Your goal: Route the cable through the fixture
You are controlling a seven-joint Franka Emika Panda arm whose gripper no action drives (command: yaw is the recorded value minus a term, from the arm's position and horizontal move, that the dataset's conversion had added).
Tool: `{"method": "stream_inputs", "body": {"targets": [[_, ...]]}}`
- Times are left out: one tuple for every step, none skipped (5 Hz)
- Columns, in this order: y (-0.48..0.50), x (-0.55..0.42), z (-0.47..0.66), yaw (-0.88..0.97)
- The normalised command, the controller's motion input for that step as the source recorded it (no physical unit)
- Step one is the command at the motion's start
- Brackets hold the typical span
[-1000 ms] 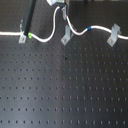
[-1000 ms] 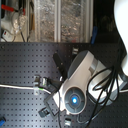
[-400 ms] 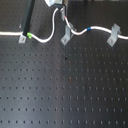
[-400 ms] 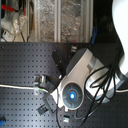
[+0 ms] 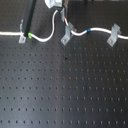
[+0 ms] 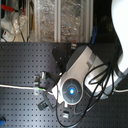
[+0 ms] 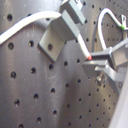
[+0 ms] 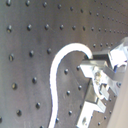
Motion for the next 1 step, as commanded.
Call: {"method": "stream_inputs", "body": {"targets": [[-0.112, 0.011, 0.43, 0.0]]}}
